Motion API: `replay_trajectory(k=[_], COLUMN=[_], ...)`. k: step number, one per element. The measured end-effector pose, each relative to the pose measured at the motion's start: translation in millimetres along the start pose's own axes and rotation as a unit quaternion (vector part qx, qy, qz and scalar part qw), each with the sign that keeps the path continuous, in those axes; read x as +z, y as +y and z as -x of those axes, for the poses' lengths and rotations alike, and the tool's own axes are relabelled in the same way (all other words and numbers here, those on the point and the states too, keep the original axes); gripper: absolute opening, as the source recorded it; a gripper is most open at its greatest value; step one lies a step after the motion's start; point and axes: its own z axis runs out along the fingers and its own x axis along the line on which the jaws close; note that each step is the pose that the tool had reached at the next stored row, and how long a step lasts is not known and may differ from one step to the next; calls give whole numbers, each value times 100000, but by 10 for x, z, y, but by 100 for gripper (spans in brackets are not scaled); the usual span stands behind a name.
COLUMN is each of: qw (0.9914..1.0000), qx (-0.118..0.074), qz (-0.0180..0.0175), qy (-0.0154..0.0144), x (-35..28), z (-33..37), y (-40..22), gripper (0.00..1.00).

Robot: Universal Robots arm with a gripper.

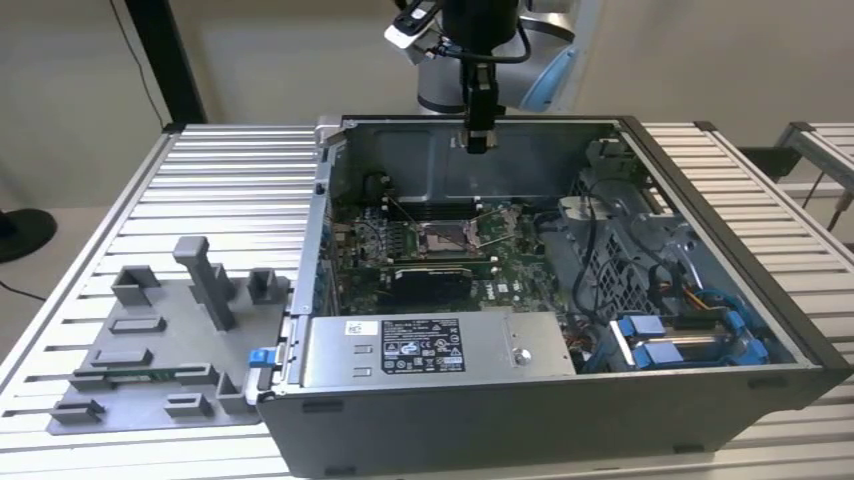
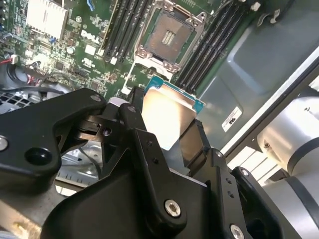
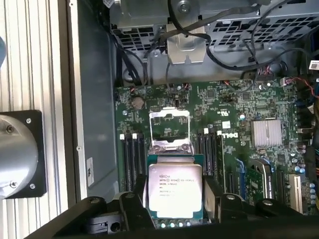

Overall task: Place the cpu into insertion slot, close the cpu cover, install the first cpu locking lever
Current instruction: 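Place the cpu into insertion slot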

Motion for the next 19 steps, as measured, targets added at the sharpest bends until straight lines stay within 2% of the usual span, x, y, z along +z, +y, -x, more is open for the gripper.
replay_trajectory(k=[3, 5, 11, 13, 19], qw=[99991, 99972, 99890, 99884, 99883], qx=[-1321, -2268, -4148, -4214, -4230], qz=[-331, -694, -2169, -2301, -2318], qy=[106, 166, 277, 284, 276], x=[5, 7, 18, 42, 150], z=[0, 0, 1, 2, 4], y=[-3, -4, -8, -11, -19], gripper=[0, 0, 0, 0, 0])
